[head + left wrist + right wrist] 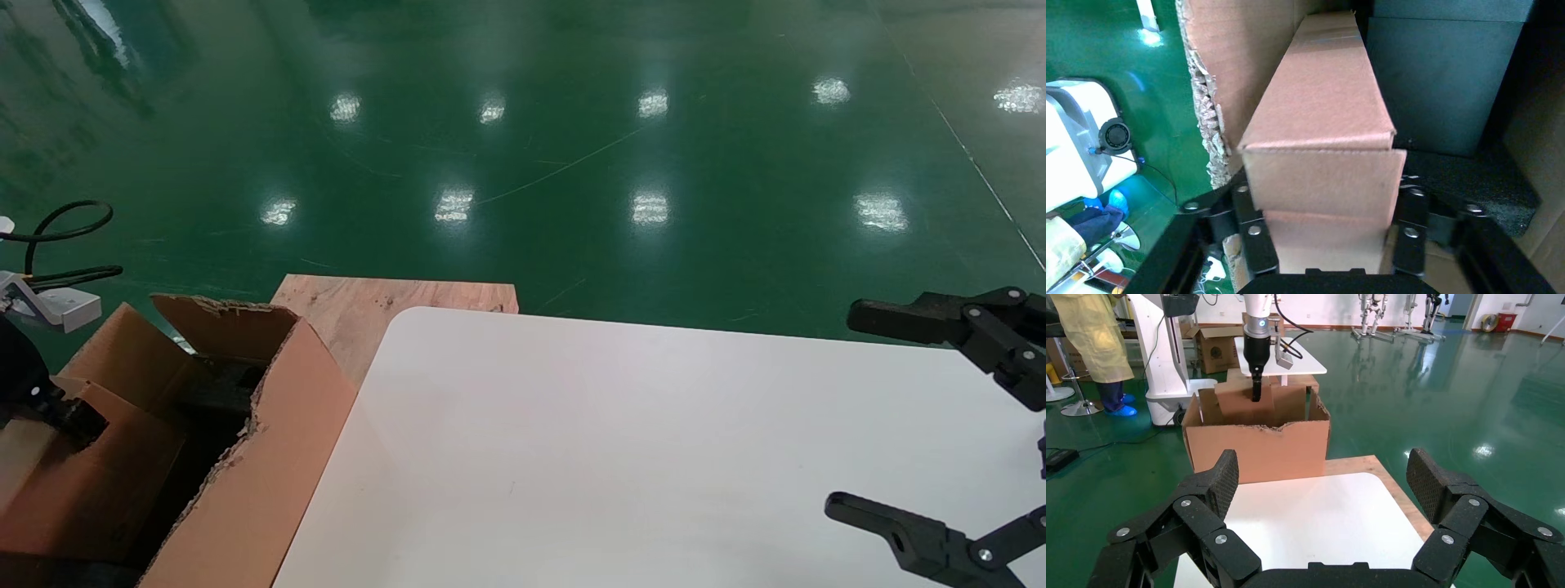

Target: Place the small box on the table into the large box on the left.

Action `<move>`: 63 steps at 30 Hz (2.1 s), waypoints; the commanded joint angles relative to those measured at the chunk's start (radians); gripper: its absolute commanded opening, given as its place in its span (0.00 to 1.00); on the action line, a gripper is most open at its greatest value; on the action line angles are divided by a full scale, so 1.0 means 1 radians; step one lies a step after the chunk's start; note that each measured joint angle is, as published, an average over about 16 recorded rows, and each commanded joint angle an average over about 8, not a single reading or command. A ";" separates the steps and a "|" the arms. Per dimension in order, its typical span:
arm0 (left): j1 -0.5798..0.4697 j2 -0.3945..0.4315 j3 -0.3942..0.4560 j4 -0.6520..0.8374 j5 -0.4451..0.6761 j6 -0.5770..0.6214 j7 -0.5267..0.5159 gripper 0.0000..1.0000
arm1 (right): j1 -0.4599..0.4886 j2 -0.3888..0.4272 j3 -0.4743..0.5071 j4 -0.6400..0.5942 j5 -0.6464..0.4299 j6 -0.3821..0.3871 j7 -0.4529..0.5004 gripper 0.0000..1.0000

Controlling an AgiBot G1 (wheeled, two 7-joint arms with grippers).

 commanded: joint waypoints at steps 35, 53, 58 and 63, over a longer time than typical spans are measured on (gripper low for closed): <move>-0.088 0.025 -0.083 -0.093 -0.115 -0.017 0.056 1.00 | 0.001 0.000 0.000 -0.001 0.000 0.000 -0.001 1.00; -0.183 -0.033 -0.248 -0.629 -0.371 0.087 0.122 1.00 | 0.001 0.000 -0.001 -0.001 0.001 0.000 -0.001 1.00; -0.169 -0.036 -0.266 -0.636 -0.372 0.083 0.129 1.00 | 0.001 0.001 -0.001 -0.001 0.001 0.000 -0.001 1.00; -0.109 -0.043 -0.356 -0.670 -0.378 0.085 0.159 1.00 | 0.001 0.001 -0.001 -0.001 0.001 0.000 -0.001 1.00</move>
